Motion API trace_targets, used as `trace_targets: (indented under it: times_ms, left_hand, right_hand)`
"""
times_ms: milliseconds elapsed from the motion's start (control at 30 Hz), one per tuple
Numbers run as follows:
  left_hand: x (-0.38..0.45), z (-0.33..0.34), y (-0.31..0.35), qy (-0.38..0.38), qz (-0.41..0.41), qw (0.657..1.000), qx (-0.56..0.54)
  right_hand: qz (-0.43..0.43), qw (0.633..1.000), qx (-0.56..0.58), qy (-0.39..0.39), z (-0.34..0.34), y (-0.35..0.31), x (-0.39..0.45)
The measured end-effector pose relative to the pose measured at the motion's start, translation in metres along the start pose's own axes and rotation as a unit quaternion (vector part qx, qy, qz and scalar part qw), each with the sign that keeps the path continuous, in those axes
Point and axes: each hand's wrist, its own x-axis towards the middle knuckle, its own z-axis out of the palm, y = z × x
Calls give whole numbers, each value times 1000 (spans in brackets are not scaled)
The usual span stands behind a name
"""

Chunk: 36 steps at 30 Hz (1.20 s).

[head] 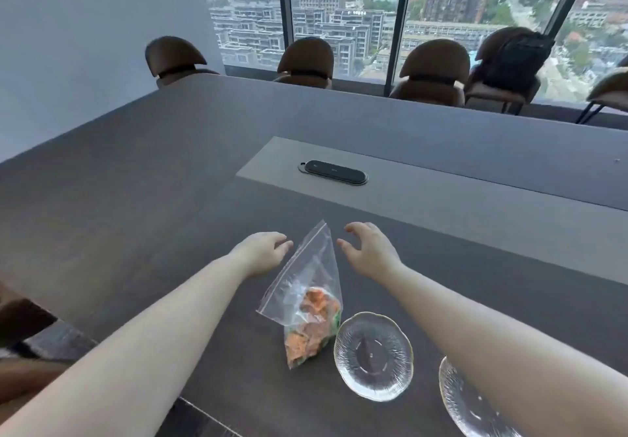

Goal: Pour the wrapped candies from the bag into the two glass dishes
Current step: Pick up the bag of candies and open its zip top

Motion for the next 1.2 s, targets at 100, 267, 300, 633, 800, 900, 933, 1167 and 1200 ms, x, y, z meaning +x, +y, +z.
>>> trace_targets:
  times_ms: [100, 267, 300, 633, 800, 900, 933, 1167, 1200]
  left_hand:
    - [1, 13, -8, -17, -11, 997, -80]
    - [7, 27, -12, 11, -36, 975, -220]
    - [9, 29, -11, 19, -38, 966, -255]
    - [20, 30, 0, 42, -42, 926, -372]
    - [17, 28, 3, -12, -39, 904, -425]
    - [15, 27, 7, -50, -23, 908, -416]
    - [15, 27, 9, -60, -18, 907, -417]
    - [12, 32, 10, -69, -6, 913, -401]
    - [12, 32, 10, -64, -4, 918, -392]
  right_hand:
    - [12, 1000, -11, -17, 11, 1, -3]
    - [29, 998, 34, -33, 25, -4, -7]
    - [30, 998, 42, -33, 26, -6, -7]
    - [34, 994, 101, -25, 32, -19, 0]
    - [69, 978, 190, -51, 32, -25, 0]
    - [95, 966, 229, -75, 32, -28, -1]
    - [103, 962, 241, -81, 32, -29, -2]
    - [112, 934, 309, -137, 27, -24, -7]
    - [108, 937, 302, -136, 26, -23, -8]
